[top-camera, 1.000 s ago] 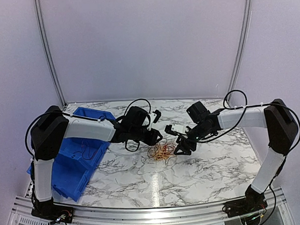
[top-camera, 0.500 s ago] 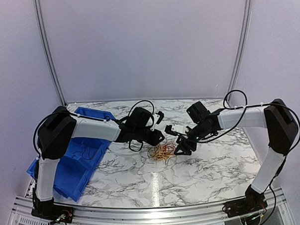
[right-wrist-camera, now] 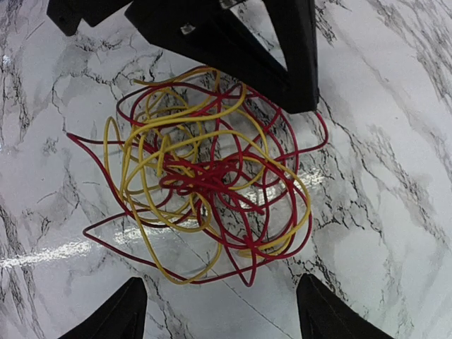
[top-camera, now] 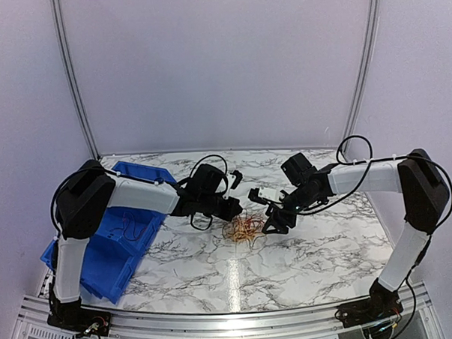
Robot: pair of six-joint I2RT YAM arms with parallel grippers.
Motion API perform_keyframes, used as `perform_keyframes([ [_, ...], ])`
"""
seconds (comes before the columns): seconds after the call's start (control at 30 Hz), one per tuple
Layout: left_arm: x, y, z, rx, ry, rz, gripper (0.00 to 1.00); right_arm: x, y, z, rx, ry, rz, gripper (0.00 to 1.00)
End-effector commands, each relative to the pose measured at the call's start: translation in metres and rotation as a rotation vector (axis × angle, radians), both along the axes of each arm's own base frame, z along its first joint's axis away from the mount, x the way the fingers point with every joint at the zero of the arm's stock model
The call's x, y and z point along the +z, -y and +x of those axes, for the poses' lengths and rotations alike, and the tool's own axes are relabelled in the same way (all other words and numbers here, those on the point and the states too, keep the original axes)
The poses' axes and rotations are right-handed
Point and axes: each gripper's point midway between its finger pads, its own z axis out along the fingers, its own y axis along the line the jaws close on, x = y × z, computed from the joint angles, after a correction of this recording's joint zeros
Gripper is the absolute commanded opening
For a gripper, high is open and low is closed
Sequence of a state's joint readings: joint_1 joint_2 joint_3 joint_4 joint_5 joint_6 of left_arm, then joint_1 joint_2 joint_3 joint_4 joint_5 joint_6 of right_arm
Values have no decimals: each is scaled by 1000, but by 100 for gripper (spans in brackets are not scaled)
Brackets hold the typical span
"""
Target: Untangle the cables
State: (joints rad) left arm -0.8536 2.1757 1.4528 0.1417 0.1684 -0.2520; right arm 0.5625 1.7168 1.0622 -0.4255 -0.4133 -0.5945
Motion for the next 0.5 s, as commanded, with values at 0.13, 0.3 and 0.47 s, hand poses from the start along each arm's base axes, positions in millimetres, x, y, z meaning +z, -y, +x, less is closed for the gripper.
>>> perform_keyframes([
  [0.13, 76, 9, -25, 38, 9, -217, 0, 45, -10, 33, -142, 65, 96, 75],
  [0.3, 113, 14, -45, 32, 46, -271, 0, 69, -26, 38, -152, 19, 185, 76],
  [0.47, 132, 15, -59, 54, 54, -312, 0, 43, -34, 36, -150, -61, 178, 76],
])
